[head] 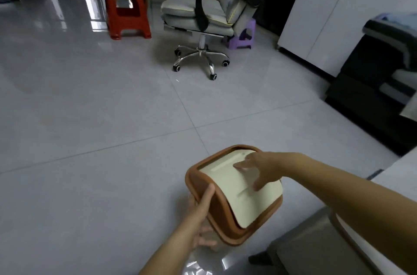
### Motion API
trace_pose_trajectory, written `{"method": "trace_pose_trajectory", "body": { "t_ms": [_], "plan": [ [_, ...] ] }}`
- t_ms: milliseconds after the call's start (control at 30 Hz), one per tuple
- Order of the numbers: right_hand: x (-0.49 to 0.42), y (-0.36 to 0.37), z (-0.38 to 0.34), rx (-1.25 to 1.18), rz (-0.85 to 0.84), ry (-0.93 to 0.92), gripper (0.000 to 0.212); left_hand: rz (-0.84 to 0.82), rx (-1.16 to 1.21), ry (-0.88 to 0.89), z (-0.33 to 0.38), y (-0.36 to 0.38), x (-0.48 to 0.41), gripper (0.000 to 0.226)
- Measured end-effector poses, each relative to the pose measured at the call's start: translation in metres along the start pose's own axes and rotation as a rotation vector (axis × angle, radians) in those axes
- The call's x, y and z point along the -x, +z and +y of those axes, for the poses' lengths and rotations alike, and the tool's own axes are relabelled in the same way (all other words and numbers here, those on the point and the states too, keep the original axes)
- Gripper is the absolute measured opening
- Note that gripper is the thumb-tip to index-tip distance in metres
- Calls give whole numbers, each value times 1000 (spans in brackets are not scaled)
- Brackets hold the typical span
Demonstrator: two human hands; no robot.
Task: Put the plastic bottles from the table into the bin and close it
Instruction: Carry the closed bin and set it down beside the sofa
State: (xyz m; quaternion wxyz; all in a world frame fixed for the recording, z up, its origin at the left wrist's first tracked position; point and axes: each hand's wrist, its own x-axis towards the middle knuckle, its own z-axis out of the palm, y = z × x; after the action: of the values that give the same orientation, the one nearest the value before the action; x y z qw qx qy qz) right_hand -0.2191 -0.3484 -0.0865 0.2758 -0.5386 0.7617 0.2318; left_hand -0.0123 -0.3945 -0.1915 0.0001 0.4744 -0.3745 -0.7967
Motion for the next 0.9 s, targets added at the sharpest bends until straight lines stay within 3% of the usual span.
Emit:
{"method": "trace_pose_trajectory", "body": {
  "t_ms": [100, 233, 333, 400, 467, 600, 700, 900],
  "plan": [
    [2, 6, 67, -117, -71, 137, 87, -60, 20, -10, 5, 58, -27, 96],
    [23, 24, 127, -306, -83, 307, 93, -168, -27, -69, -13, 110, -51, 70],
    [30, 32, 134, -405, -32, 309, 92, -17, -229, 248, -29, 133, -70, 52],
    [25, 32, 123, -281, 7, 239, 87, 172, -366, 434, -34, 134, -82, 28],
    [18, 33, 108, -125, 41, 176, 79, 170, -341, 392, -38, 129, -85, 14],
    [14, 38, 102, -23, 43, 175, 82, 8, -263, 283, -39, 121, -80, 4],
    [14, 39, 110, -20, 44, 224, 88, -186, -158, 177, -33, 123, -85, 28],
    [15, 43, 121, -55, 33, 288, 91, -203, -287, 114, -16, 142, -96, 30]
  ]
}}
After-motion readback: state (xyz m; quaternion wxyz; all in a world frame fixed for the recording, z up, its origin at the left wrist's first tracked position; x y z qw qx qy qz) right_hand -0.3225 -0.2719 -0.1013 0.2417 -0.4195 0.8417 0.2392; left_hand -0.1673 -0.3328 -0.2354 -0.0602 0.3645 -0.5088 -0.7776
